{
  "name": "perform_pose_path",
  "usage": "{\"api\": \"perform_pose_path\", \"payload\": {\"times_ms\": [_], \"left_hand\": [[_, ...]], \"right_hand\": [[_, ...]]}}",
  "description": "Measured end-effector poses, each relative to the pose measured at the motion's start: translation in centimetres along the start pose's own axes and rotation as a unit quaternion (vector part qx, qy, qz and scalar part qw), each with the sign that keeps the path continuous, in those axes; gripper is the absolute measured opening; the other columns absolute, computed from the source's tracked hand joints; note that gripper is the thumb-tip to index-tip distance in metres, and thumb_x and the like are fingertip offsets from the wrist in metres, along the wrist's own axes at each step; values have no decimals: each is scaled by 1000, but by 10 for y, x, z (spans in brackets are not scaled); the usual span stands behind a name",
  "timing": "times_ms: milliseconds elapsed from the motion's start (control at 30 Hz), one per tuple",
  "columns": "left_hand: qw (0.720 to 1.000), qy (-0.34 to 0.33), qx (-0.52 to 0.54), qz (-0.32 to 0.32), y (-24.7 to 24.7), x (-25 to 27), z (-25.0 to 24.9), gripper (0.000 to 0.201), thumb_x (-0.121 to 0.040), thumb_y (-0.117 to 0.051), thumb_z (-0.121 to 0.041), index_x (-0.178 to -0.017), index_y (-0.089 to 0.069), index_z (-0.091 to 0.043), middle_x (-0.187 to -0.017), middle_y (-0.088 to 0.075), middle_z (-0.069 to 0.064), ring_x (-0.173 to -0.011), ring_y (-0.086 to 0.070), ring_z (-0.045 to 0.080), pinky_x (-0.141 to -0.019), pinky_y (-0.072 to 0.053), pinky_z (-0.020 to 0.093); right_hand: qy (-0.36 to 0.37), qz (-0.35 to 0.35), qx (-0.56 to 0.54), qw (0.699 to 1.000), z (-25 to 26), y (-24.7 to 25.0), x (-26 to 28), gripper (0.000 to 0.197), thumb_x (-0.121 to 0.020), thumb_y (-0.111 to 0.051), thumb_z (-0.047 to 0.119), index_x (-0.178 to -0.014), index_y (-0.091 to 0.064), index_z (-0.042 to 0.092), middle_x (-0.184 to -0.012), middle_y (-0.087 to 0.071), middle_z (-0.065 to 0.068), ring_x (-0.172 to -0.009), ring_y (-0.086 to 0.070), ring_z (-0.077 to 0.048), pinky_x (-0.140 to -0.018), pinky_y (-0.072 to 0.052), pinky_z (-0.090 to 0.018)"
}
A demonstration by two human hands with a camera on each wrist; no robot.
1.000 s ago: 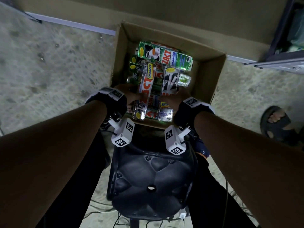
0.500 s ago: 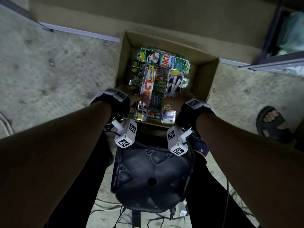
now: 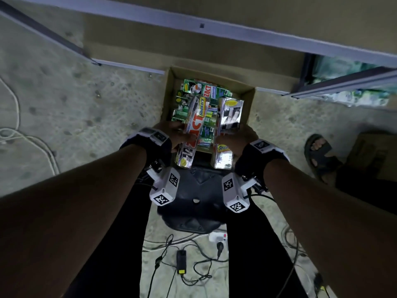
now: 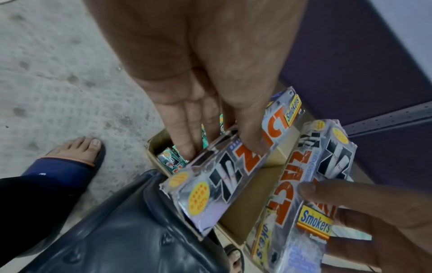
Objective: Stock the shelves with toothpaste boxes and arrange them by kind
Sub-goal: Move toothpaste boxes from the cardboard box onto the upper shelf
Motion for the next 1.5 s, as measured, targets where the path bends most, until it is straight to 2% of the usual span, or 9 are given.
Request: {"api": "perform_pose_path", "payload": {"times_ms": [67,133,267,433,567,767,933,1233,1500], "left_hand": [[1000,-8,-8,-8,4,28,-9,25,-57,-86,-51,-78,-72,-50,-84,-75,-14,-90,-70,15,-78,-61,35],[1000,-22,22,-7,5,49,-12,38,-60,-87,-48,-95,-74,-43,-95,-75,-8,-95,-69,17,-82,-60,38],[997,-64,36,8,10,105,-27,59,-71,-84,-41,-123,-66,-20,-106,-73,2,-99,-69,18,-81,-60,36],[983,-103,149,-29,13,187,-39,49,-74,-84,-21,-120,-68,-16,-97,-76,-2,-95,-72,13,-80,-59,31],[975,-137,173,-24,19,245,-52,44,-75,-83,-19,-116,-69,-20,-99,-76,-2,-97,-72,15,-90,-56,37],[964,-210,160,-37,36,324,-73,31,-72,-85,-24,-99,-75,-37,-103,-76,-6,-100,-70,10,-94,-54,39],[947,-290,128,-51,46,386,-90,43,-71,-84,-35,-111,-70,-42,-110,-73,-12,-107,-67,4,-95,-53,36],[907,-398,118,-78,65,441,-113,57,-73,-85,-26,-126,-65,-27,-115,-72,-9,-110,-65,6,-95,-53,30],[873,-467,90,-113,87,478,-165,63,-70,-87,-29,-128,-63,-26,-112,-72,-11,-104,-68,7,-90,-56,26]], "right_hand": [[36,4,38,999,10,14,29,21,-81,-75,38,-72,-57,43,-133,-62,3,-111,-62,-22,-89,-54,-32],[59,-24,46,997,18,29,54,30,-77,-79,38,-64,-52,40,-120,-67,6,-87,-63,-11,-68,-49,-21],[100,-38,82,991,32,55,103,36,-74,-82,36,-88,-51,25,-88,-58,19,-86,-56,-12,-63,-40,-17],[139,-53,104,983,46,81,175,50,-73,-82,40,-109,-55,18,-104,-59,3,-94,-56,-19,-77,-41,-27],[171,-65,47,982,52,96,236,42,-73,-82,39,-102,-58,20,-96,-63,6,-88,-60,-16,-65,-42,-23],[236,-98,-19,967,64,118,323,35,-78,-81,33,-103,-58,24,-87,-58,20,-73,-51,8,-51,-36,-2],[288,-114,-77,948,70,135,383,38,-80,-82,24,-98,-51,36,-87,-46,32,-64,-47,31,-52,-32,7],[351,-138,-115,919,84,157,441,37,-76,-83,15,-104,-62,27,-94,-72,8,-84,-69,-10,-74,-53,-22],[424,-184,-109,880,124,189,486,38,-75,-84,24,-106,-62,27,-81,-66,31,-70,-61,13,-57,-41,-2]]}}
Point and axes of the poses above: each hand's wrist, its own x-axis away from the middle knuckle, its own y-axis out of the back of the hand, z = x × y, the point moved 2 cm from there along -x, towards the middle knuckle
